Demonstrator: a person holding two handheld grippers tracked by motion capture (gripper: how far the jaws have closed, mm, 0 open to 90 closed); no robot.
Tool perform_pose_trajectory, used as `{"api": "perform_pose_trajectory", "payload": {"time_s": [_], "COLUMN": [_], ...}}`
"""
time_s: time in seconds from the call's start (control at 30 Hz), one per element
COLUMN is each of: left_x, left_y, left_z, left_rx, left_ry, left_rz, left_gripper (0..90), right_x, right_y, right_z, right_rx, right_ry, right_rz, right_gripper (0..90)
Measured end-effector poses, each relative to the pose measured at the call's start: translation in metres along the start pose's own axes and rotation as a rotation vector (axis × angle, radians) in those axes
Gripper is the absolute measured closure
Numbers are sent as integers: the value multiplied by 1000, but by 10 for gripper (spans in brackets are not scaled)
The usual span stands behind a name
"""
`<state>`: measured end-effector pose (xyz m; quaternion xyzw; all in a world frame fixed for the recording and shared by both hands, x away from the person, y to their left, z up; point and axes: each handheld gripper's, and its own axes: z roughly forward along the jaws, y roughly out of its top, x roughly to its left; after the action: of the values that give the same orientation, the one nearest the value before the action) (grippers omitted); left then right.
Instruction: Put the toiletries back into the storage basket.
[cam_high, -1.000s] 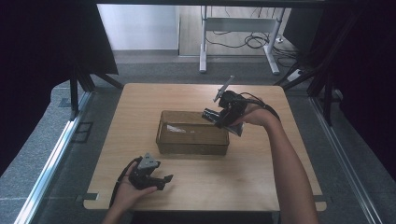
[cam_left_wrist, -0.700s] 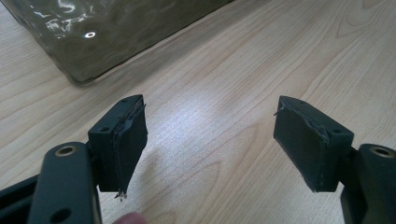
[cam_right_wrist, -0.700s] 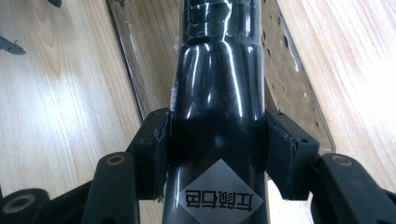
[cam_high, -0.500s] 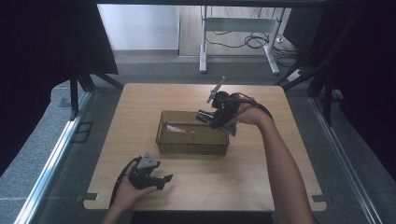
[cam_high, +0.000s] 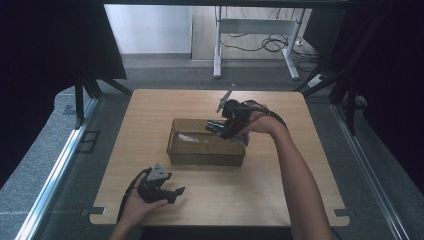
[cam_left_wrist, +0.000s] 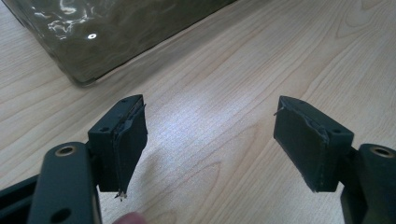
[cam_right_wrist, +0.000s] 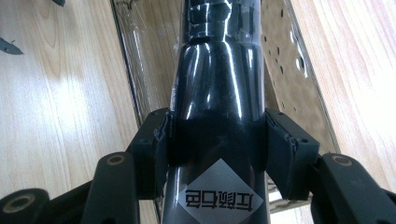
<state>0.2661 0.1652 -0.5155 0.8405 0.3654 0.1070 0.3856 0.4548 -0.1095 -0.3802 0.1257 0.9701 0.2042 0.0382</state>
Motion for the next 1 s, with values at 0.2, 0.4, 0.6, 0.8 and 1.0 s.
{"api": "perform_pose_trajectory", "payload": {"time_s": [0.2, 0.4, 0.6, 0.8, 1.0], "left_x": [1, 0, 0, -1, 0], "left_y": [0, 0, 0, 0, 0], "left_z": [-1, 0, 0, 0, -1], "left_rx": [-4, -2, 2, -2, -2], "left_ry": [-1, 0, -1, -2, -4], "left_rz": [-2, -4, -2, -2, -3], "left_gripper": [262, 262, 262, 262, 262], "right_x": [-2, -2, -1, 0, 0], "right_y": [3, 4, 8, 12, 13], "right_z": [10, 18, 25, 30, 35], "right_rx": [6, 10, 14, 24, 31], "right_ry": [16, 28, 27, 27, 33], "right_rz": [-18, -30, -53, -90, -100], "right_gripper": [455, 456, 455, 455, 455]}}
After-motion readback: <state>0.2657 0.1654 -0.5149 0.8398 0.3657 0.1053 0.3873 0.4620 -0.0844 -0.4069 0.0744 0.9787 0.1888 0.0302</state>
